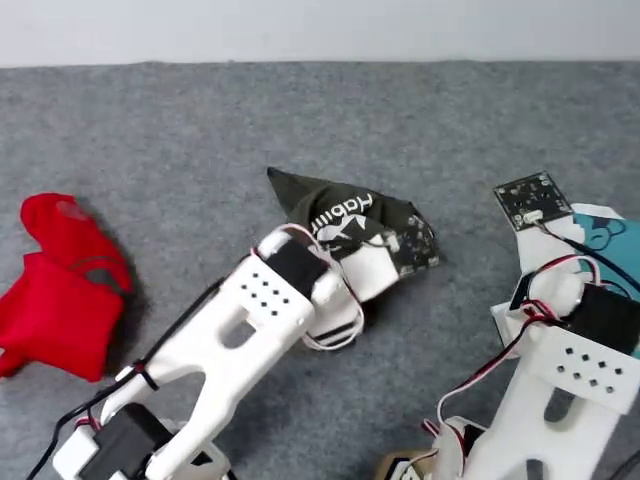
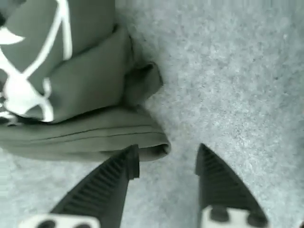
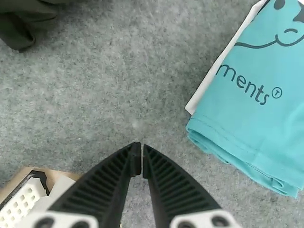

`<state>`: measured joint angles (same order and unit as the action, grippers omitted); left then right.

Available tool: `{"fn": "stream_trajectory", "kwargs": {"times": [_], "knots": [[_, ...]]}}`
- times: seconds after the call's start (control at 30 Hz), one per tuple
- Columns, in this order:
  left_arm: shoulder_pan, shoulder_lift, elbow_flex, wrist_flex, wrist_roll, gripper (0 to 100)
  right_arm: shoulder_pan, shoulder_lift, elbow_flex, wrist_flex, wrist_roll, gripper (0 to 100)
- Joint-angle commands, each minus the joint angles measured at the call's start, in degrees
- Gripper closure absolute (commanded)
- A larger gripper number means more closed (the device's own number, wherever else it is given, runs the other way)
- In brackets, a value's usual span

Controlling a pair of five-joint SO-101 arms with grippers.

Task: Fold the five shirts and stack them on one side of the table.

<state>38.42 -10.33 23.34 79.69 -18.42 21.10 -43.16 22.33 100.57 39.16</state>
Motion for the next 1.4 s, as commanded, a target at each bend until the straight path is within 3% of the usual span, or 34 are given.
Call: {"fn": "stream_trajectory", "kwargs": {"times": [0.0, 0.1, 0.23, 0.5, 0.63, 0.8, 0.97, 1.17, 1.37], "knots": [[0.53, -2.2, 5.85, -5.27, 0.26, 84, 0.57, -1.01, -0.35, 2.15, -0.62, 99.0], [-2.37, -2.2, 12.62, -8.26, -3.69, 84, 0.57, -1.01, -0.35, 2.15, -0.62, 99.0], [-12.22, -2.29, 16.75, -9.67, -6.33, 84, 0.48, -1.01, -0.35, 2.15, -0.62, 99.0], [-30.86, -2.81, 16.84, -9.41, -13.71, 84, 0.48, -0.57, -0.35, 2.15, -0.62, 99.0], [-35.69, -2.9, 12.97, -5.36, -15.47, 84, 0.48, -0.57, -0.35, 2.15, -0.62, 99.0], [-31.21, -2.9, 2.15, 6.68, -15.38, 88, 0.48, -0.57, -0.35, 2.15, -0.62, 99.0], [-20.57, -2.81, -6.55, 10.55, -11.96, 93, 0.48, -0.57, -0.35, 2.15, -0.62, 99.0], [-8.53, -2.11, -9.01, 2.81, -0.44, 94, 0.48, -0.57, -0.35, 2.15, -0.62, 99.0], [-6.42, 5.36, -5.93, -6.42, 1.93, 94, 0.48, -0.84, -0.35, 2.15, -0.62, 99.0]]}}
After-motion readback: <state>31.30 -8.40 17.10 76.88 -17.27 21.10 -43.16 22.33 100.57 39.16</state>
